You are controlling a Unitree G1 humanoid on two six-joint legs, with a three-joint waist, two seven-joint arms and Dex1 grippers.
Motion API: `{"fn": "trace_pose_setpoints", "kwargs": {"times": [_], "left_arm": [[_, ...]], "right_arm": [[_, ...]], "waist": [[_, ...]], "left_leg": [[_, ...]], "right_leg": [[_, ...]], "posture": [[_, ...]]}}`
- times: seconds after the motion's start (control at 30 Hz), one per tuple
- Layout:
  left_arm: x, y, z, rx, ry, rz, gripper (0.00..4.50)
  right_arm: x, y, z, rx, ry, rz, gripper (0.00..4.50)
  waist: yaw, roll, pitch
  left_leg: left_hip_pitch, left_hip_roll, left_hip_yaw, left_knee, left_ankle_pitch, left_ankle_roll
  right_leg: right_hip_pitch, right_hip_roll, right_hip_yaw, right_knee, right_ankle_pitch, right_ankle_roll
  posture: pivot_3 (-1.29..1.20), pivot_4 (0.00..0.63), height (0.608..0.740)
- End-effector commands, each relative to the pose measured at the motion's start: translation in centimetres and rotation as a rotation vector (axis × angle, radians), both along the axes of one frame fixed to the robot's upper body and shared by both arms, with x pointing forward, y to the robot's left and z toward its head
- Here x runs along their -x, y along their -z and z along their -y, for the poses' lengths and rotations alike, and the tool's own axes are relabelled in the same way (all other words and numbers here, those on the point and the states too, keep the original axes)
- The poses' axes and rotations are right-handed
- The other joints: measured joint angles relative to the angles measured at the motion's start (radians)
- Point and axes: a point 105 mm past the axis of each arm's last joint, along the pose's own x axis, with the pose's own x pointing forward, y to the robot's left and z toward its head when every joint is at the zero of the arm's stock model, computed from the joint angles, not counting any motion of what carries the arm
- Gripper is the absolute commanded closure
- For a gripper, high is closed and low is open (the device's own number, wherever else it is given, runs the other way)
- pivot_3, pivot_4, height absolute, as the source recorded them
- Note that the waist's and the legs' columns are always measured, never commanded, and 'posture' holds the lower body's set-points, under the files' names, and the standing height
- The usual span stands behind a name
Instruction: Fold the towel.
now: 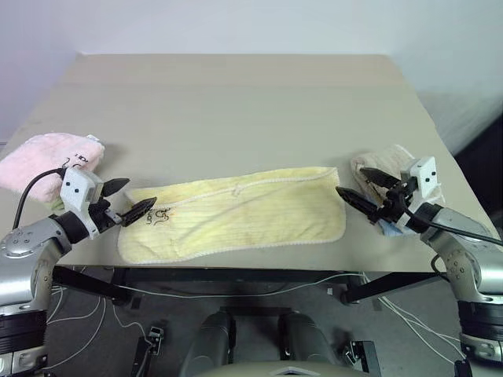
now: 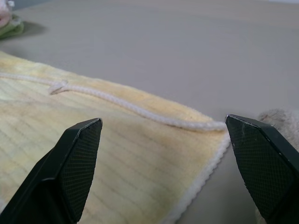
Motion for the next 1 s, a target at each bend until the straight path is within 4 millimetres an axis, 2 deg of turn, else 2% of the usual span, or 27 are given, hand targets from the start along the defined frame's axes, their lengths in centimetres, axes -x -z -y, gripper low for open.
{"fn": "trace_pose_setpoints", "kwargs": {"times": [0.03,0.27,0.4,0.67,0.83,1.0], "left_arm": [[0.3,-1.3,0.1,-0.006,0.023,0.047,0.0],[0.7,-1.0,0.1,-0.028,0.023,0.04,0.0],[1.0,-1.3,-1.1,-0.107,0.0,0.045,0.0],[1.3,-1.5,-3.2,-0.327,0.072,0.032,0.0],[1.3,-0.6,-3.2,-0.47,0.199,0.002,0.0],[0.1,-0.2,-2.3,-0.532,0.308,0.01,0.0]], "right_arm": [[0.3,-1.5,0.0,0.031,-0.014,0.054,0.05],[0.6,-1.5,-0.4,0.048,-0.03,0.048,0.05],[0.5,-0.8,-1.3,0.068,-0.059,0.034,0.05],[0.1,-0.2,-3.2,0.061,-0.103,0.034,0.05],[-0.1,0.1,-3.3,0.065,-0.11,0.034,0.05],[-0.1,0.5,-3.8,0.057,-0.113,0.034,0.05]], "waist": [[0.0,0.0,0.0],[0.0,0.0,0.0],[0.0,0.0,0.0],[0.0,0.0,0.0],[0.002,0.0,0.0],[0.001,0.0,0.0]], "left_leg": [[0.0,0.0,0.0,0.0,0.0,0.0],[0.0,0.0,0.0,0.0,0.0,0.0],[0.0,0.0,0.0,0.0,0.0,0.0],[0.0,0.0,0.0,0.0,0.0,0.0],[0.0,0.0,0.0,0.0,0.0,0.0],[0.0,0.0,0.0,-0.001,0.0,0.0]], "right_leg": [[0.0,0.0,0.0,0.0,0.0,0.0],[0.0,0.0,0.0,0.0,0.0,0.0],[0.0,0.0,0.0,0.0,0.0,0.0],[0.0,0.0,0.0,0.0,0.0,0.0],[0.0,-0.001,0.0,-0.001,0.0,0.0],[0.0,-0.001,0.0,-0.001,0.0,0.0]], "posture": [[0.0,0.15,0.74],[0.0,0.15,0.74],[0.0,0.15,0.74],[0.0,0.15,0.74],[0.0,0.15,0.74],[0.0,0.15,0.74]]}}
